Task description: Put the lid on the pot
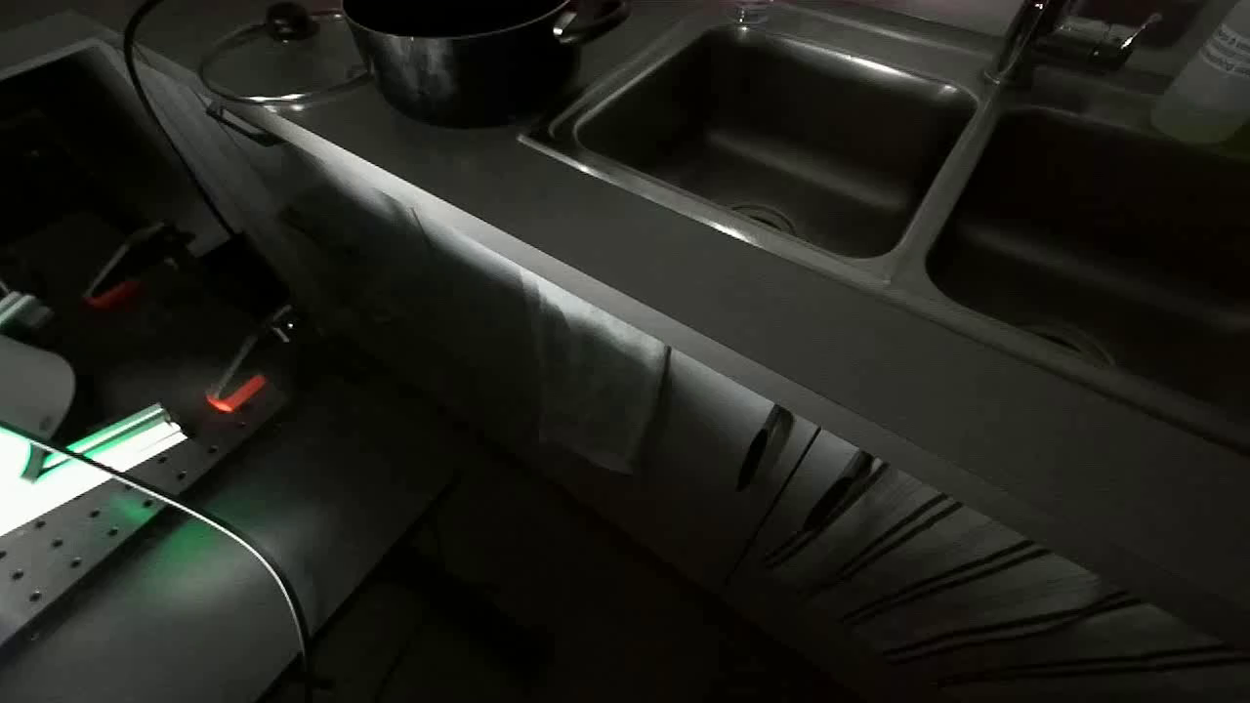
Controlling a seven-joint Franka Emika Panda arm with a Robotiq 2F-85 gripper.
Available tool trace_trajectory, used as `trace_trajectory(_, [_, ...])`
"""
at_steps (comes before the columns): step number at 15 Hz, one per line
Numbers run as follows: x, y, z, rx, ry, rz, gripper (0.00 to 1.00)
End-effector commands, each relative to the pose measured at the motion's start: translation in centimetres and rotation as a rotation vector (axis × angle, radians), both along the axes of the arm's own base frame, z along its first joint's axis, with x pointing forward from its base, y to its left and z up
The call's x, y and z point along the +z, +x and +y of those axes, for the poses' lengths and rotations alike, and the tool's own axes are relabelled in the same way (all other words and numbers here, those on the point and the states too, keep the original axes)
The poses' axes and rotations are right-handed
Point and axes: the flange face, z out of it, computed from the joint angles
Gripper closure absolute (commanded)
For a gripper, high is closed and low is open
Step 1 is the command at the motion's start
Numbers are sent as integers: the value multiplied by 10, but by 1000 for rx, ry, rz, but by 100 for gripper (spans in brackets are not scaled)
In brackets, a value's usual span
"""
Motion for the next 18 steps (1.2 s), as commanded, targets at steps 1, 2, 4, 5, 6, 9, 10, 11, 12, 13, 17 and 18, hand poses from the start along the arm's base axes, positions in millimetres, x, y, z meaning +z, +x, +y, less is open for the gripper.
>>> trace_trajectory(1, [1,0,0,0,0,1,0])
trace_trajectory(2, [1,0,0,0,0,1,0])
trace_trajectory(4, [1,0,0,0,0,1,0])
trace_trajectory(5, [1,0,0,0,0,1,0])
trace_trajectory(6, [1,0,0,0,0,1,0])
trace_trajectory(9, [1,0,0,0,0,1,0])
trace_trajectory(10, [1,0,0,0,0,1,0])
trace_trajectory(11, [1,0,0,0,0,1,0])
trace_trajectory(12, [1,0,0,0,0,1,0])
trace_trajectory(13, [-1,1,1,8,0,1,0])
trace_trajectory(17, [-16,19,32,120,-25,44,0])
trace_trajectory(18, [-23,26,47,173,-33,67,0])
